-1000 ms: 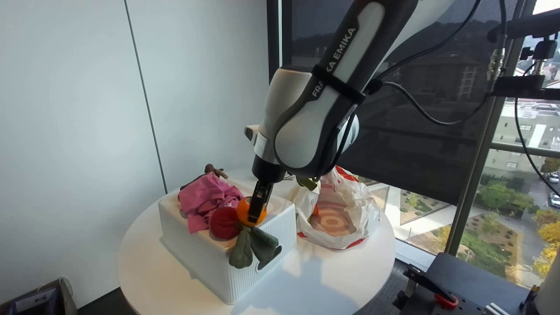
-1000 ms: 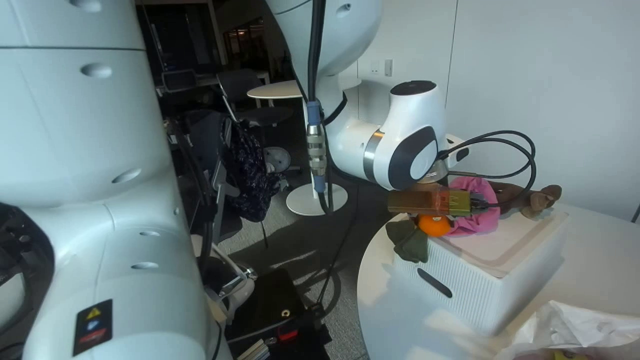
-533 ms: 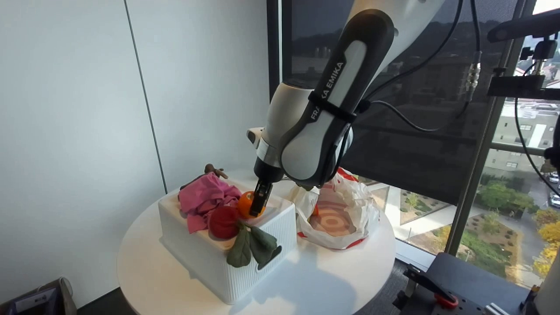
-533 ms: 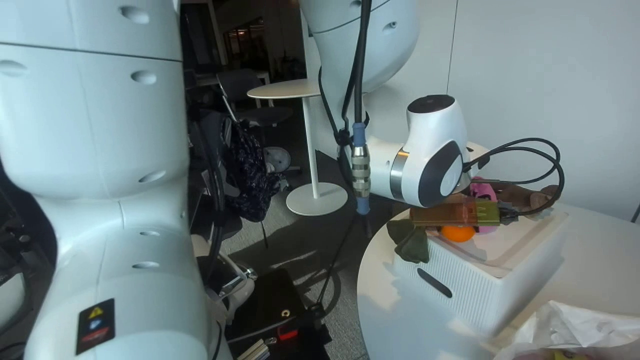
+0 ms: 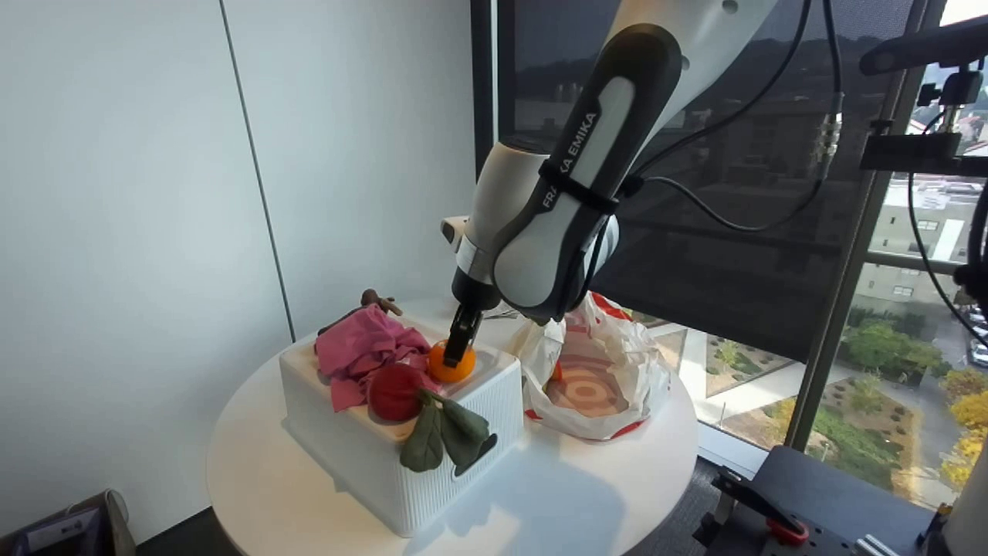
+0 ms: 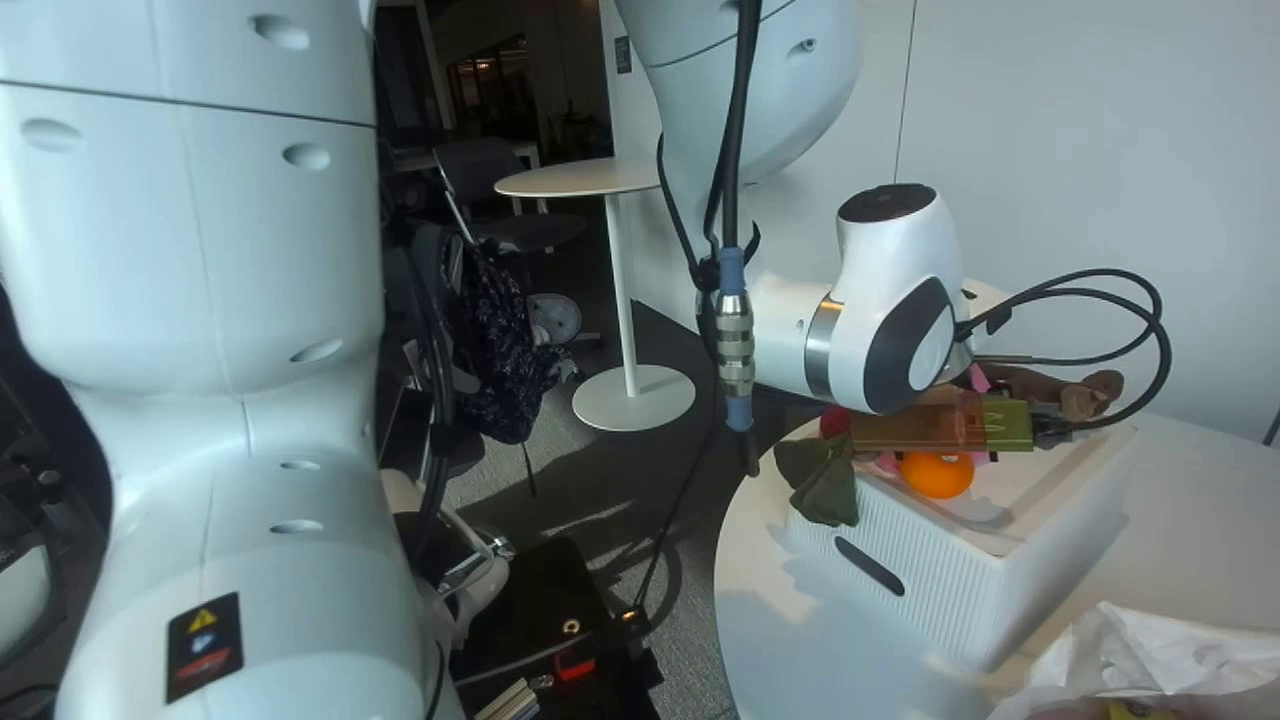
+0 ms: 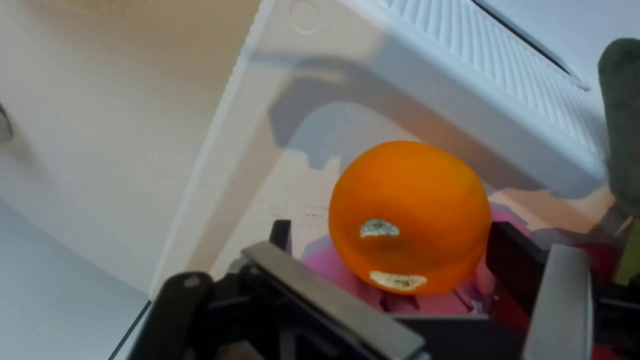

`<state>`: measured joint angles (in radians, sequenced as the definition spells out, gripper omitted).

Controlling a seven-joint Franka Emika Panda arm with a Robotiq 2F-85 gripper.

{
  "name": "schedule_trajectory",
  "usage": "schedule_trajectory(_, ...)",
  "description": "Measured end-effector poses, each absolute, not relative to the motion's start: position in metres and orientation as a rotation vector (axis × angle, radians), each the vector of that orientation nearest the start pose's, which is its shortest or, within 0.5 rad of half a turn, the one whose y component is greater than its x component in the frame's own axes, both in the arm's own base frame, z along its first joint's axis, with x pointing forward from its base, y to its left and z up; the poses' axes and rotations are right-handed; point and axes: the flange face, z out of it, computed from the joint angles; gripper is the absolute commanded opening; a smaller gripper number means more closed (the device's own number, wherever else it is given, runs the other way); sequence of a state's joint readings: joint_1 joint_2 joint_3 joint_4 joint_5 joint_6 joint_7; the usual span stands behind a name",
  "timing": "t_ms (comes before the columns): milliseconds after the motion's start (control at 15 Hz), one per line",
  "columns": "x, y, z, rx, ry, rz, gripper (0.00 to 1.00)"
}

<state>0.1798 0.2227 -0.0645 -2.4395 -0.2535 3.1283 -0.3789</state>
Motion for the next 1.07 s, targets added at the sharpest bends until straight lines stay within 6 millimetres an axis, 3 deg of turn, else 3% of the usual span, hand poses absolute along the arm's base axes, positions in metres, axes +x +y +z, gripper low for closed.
schedule_trajectory(133,0.528,0.053,0.270,-3.031,-1.128,-0.736,1.00)
schedule_trajectory(267,0.535,0.010,0.277,-3.126,-1.094,-0.697,1.00)
schedule_trajectory(400,0.533,-0.030,0.281,-3.230,-1.033,-0.585,1.00)
schedule_trajectory(533,0.522,-0.058,0.278,-3.316,-0.964,-0.388,1.00)
schedule_trajectory(733,0.504,-0.073,0.265,-3.352,-0.909,-0.128,1.00)
schedule_trajectory(1067,0.491,-0.086,0.220,-3.331,-0.867,-0.005,1.00)
